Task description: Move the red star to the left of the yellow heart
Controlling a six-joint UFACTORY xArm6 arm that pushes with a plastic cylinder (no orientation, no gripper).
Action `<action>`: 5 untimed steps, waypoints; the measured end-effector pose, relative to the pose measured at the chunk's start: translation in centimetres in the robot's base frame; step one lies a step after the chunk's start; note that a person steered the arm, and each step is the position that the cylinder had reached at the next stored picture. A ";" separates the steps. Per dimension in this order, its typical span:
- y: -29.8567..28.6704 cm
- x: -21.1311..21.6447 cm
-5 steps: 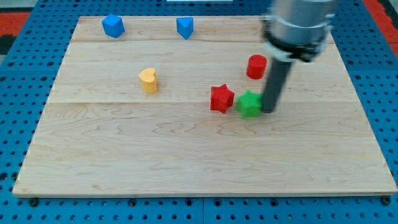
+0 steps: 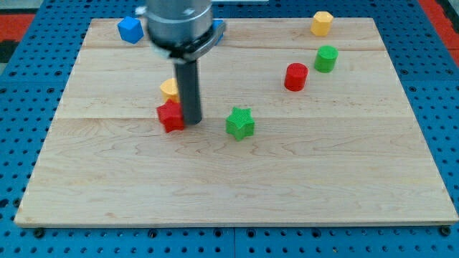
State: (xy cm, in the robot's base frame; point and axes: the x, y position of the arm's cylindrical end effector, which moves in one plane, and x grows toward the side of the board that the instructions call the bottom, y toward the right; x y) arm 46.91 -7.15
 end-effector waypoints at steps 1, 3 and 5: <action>-1.0 0.9; -4.5 -3.0; -6.6 -4.3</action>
State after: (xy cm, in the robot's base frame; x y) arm 42.61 -13.72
